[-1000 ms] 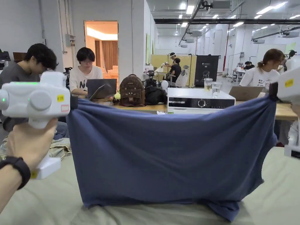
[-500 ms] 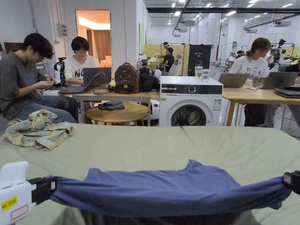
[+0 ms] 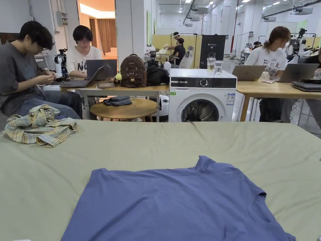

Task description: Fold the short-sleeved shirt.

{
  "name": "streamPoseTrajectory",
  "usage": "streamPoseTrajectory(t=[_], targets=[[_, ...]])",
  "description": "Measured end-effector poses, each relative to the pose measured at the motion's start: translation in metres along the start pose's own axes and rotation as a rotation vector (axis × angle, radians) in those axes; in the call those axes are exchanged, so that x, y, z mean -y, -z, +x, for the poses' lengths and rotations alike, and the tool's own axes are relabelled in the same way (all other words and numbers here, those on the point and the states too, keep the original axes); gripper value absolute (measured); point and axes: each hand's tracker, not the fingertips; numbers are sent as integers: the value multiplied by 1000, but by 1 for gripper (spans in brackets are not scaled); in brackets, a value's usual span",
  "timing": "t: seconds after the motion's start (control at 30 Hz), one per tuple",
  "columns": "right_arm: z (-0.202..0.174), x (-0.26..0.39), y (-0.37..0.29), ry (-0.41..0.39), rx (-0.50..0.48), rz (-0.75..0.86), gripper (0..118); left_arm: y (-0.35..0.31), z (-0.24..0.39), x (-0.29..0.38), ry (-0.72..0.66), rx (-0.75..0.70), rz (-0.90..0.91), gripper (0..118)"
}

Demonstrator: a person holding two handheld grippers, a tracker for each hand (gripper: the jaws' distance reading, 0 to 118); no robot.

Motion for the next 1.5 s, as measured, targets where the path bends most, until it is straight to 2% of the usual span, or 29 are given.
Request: streamPoseTrajectory(t=[0.03, 0.07, 0.1, 0.17, 0.27, 0.37, 0.47, 0.53, 0.57, 0.63, 0.67, 0.7, 0.77, 0.83, 0.93, 1.07, 1.13, 1.23, 1.27, 1.3, 1.37, 1.4, 1.5], targets=[[-1, 3, -2, -15, 26, 17, 51, 3, -3, 10, 7, -10, -32, 11], [0, 7, -7, -39, 26, 52, 56, 17, -9, 16, 18, -27, -20, 29], [-3, 6, -14, -66, 26, 92, 56, 34, -20, 31, 47, -49, 5, 50], [-12, -1, -24, -121, 30, 156, 56, 54, -37, 56, 120, -76, 65, 60], [-35, -20, -32, -168, 22, 226, 56, 52, -17, 15, 134, -66, 175, 68], [-64, -42, -22, -124, -42, 254, 56, 40, 25, -55, 110, -31, 295, 68], [-87, -57, -9, -61, -90, 293, 54, 29, 56, -83, 100, -2, 316, 68], [-100, -63, 0, -32, -87, 300, 32, 49, 57, -88, 107, -8, 335, 68], [-103, -65, 4, -15, -107, 298, 20, 56, 60, -89, 111, -12, 344, 63], [-108, -67, 10, 7, -119, 299, 1, 55, 68, -88, 114, -4, 359, 24], [-111, -67, 13, 6, -113, 301, 0, 44, 75, -88, 117, 17, 377, 5], [-113, -68, 15, 10, -110, 302, 0, 42, 78, -88, 116, 21, 380, 0], [-119, -67, 18, 1, -92, 302, 0, 59, 80, -100, 109, 0, 409, 0], [-121, -67, 19, -26, -98, 298, 0, 22, 90, -96, 100, 50, 399, 0], [-127, -64, 15, -76, -109, 313, 0, 26, 85, -88, 100, 40, 379, 0], [-129, -61, 8, -103, -129, 318, 0, 7, 73, -89, 84, 48, 365, 0], [-130, -60, 5, -115, -134, 323, 0, -9, 57, -58, 107, 59, 349, 0], [-126, -59, 0, -116, -146, 333, 0, 35, 4, -8, 143, -30, 266, 0], [-126, -58, 1, -108, -156, 325, 0, 24, -1, -4, 127, -26, 231, 0], [-124, -58, 1, -90, -170, 319, 0, 11, -1, -11, 97, -18, 202, 11], [-121, -57, 2, -57, -194, 310, 0, -22, 3, -32, 28, 16, 145, 44], [-124, -57, 0, -50, -203, 305, 0, -14, -1, -38, 5, 4, 123, 48], [-121, -55, 0, -35, -219, 297, 0, 0, -11, -31, -13, -5, 86, 48]])
